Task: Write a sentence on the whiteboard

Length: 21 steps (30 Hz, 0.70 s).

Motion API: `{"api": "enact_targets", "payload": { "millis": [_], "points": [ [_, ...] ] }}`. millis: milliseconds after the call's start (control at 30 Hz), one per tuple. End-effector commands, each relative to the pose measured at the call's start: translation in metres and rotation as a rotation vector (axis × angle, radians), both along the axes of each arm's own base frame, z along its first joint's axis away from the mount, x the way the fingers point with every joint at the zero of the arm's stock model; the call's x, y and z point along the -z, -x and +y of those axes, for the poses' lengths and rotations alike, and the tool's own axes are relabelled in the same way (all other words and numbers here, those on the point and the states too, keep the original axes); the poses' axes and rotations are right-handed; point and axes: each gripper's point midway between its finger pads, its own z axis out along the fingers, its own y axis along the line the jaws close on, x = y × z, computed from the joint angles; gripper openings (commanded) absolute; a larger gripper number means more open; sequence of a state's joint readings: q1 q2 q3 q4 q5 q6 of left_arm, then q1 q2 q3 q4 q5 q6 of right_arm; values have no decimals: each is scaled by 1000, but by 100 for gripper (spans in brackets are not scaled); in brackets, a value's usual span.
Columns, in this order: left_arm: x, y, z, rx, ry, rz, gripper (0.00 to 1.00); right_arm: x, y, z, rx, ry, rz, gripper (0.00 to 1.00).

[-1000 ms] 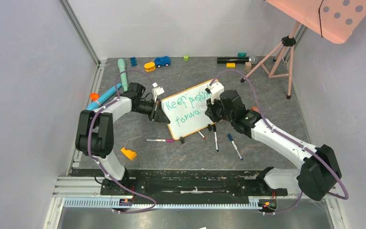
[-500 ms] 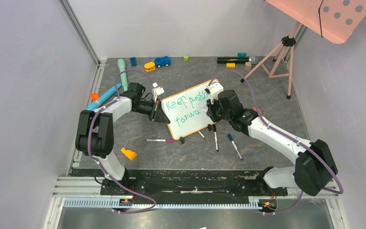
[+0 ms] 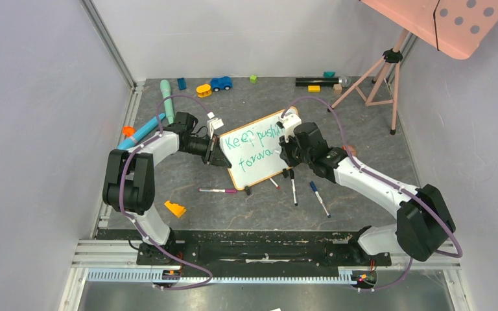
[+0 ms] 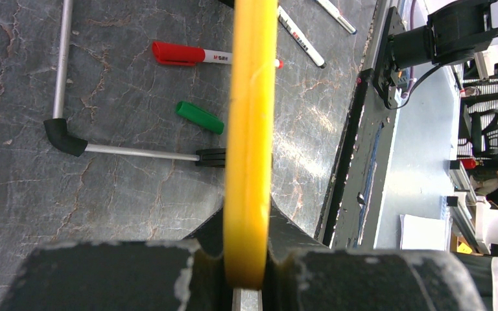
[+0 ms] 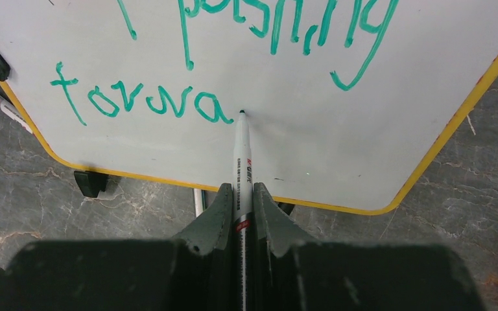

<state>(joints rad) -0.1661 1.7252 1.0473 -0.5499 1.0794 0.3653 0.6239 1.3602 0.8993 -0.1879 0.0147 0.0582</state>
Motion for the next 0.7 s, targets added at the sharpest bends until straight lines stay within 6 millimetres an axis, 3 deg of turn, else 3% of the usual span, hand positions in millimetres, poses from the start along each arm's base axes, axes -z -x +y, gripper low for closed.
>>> {"api": "enact_targets", "payload": {
  "millis": [0, 333, 667],
  "points": [
    [37, 33, 4, 68, -135, 71, 2, -23, -16, 11, -12, -42, -65, 0],
    [37, 32, 4, 68, -134, 72, 2, -13, -18, 3, 18, -2, -54, 0],
    [38, 32, 4, 67, -137, 78, 2, -25, -33, -2, 41, 10, -76, 0]
  ]
}}
